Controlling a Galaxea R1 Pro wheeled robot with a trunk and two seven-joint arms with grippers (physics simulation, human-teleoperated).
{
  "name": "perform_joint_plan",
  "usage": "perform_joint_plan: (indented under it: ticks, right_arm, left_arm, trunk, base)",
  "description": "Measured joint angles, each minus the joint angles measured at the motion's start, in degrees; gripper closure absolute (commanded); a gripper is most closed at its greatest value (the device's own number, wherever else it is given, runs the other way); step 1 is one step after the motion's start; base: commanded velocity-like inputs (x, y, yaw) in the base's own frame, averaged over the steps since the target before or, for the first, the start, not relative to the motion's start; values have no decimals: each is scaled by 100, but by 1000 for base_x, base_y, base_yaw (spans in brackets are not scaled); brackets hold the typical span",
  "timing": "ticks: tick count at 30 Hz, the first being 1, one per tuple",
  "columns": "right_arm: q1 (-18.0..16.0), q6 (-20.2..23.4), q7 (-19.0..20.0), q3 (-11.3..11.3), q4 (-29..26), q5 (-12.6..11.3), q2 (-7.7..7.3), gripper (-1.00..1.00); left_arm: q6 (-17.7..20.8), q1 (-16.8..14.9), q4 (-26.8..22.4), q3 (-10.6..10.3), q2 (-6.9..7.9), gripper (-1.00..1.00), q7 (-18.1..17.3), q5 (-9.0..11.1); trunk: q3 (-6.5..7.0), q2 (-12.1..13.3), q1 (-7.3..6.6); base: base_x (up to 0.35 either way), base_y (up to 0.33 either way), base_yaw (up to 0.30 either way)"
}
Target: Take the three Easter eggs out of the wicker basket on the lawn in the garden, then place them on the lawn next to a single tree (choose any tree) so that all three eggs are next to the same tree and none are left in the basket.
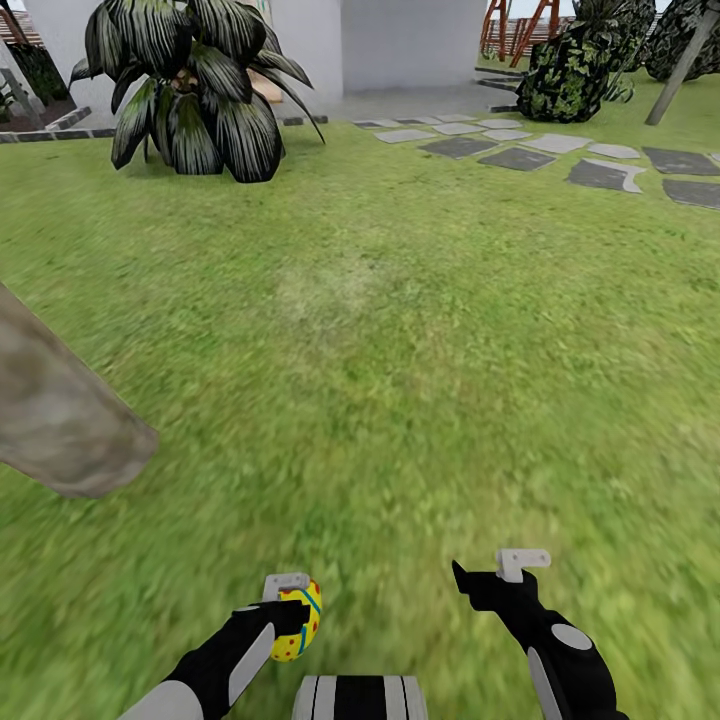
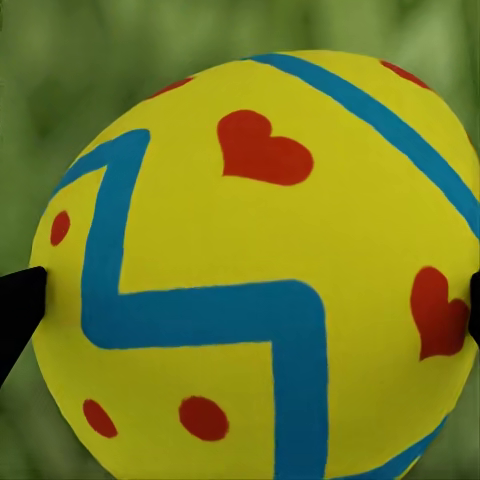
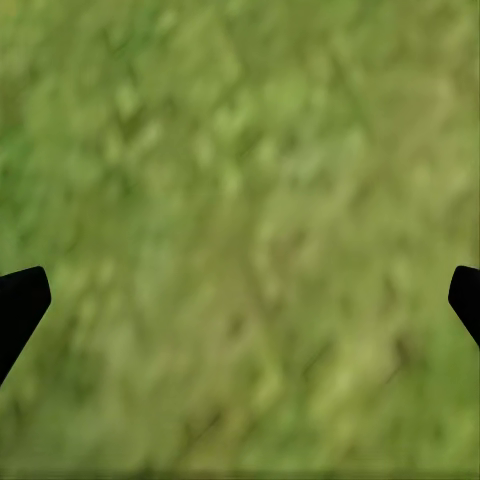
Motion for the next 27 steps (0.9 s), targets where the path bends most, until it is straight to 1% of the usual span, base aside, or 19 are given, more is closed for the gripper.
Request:
perform_joint_plan:
  ticks: [6, 23, 27]
  right_arm:
    - [0, 0, 0, 0, 5, 0, 0, -100]
    - [0, -2, 0, 6, 9, 0, 0, -100]
    - [0, -2, 0, 8, 10, 0, 1, -100]
  left_arm:
    - [5, 0, -1, 1, -1, -100, 1, 1]
    - [26, 4, 24, 12, 2, -100, 10, 21]
    - [73, 4, 17, 4, -4, -100, -10, 20]
  trunk:
    - [0, 0, 0]
    - [375, 23, -43]
    - [376, 23, -43]
  base:
    - [0, 0, 0]
    - [0, 0, 0]
    - [0, 0, 0]
